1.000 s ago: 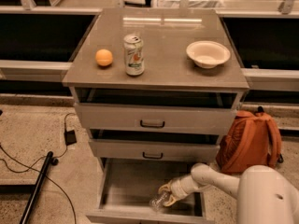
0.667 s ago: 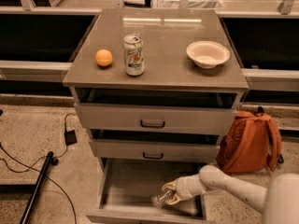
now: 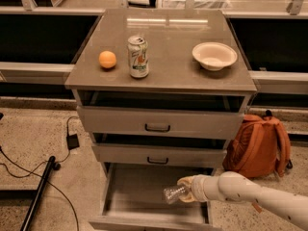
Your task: Pick water bottle from bottom drawer and place on counter
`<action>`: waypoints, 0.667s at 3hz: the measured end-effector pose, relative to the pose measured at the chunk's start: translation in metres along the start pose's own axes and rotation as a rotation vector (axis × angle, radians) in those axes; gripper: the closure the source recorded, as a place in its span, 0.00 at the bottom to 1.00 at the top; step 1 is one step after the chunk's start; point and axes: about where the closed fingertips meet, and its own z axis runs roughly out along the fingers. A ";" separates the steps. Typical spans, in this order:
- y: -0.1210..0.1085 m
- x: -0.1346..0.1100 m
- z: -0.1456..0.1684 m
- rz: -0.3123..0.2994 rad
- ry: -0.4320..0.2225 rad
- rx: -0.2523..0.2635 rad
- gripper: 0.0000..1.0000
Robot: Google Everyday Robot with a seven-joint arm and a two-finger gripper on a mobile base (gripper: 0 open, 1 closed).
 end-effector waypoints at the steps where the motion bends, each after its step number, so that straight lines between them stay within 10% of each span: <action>1: -0.009 -0.034 -0.045 0.001 0.075 0.016 1.00; 2: 0.003 -0.052 -0.066 -0.039 0.094 -0.017 1.00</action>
Offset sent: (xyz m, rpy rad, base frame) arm -0.0164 0.0000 0.0466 -0.0486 -0.0226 -0.0460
